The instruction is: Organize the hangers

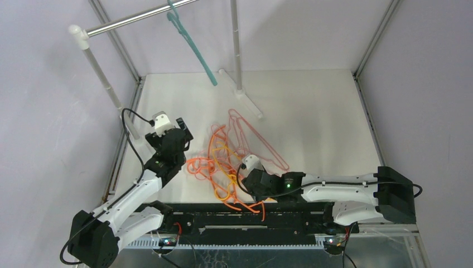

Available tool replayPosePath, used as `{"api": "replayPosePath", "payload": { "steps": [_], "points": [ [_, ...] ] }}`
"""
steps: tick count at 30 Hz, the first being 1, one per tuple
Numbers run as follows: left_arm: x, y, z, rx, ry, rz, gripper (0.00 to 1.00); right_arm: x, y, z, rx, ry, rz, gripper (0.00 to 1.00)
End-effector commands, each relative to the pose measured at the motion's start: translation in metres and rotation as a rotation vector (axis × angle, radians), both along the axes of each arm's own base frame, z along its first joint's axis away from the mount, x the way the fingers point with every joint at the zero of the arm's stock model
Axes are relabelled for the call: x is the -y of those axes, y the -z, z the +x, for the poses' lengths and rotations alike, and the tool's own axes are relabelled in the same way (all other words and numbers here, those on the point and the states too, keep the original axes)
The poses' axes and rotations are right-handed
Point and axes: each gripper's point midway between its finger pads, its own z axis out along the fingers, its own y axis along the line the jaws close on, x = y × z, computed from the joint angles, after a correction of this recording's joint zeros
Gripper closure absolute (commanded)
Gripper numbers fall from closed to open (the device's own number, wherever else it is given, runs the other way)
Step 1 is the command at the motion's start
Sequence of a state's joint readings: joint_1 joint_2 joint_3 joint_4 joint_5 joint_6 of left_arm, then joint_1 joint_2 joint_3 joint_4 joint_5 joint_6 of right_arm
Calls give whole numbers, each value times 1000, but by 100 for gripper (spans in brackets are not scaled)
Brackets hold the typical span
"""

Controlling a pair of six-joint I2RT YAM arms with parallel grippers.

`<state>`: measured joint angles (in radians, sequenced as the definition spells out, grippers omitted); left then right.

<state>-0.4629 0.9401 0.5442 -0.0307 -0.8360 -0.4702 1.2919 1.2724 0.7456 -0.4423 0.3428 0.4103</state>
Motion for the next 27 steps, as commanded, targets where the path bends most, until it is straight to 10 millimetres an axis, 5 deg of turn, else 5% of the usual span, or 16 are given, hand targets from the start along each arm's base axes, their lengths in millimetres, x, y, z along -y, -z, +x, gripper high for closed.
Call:
{"api": "replayPosePath", "payload": {
  "steps": [1,15,27],
  "points": [
    [-1,-8,2,33,-18,2,1,2,-4,-11,-11,31,27,44],
    [-1,-7,2,28,-14,2,1,-3,18,-31,-46,5,-17,47],
    [1,-4,3,21,-9,1,1,6,37,-20,-9,48,-94,46]
  ]
}}
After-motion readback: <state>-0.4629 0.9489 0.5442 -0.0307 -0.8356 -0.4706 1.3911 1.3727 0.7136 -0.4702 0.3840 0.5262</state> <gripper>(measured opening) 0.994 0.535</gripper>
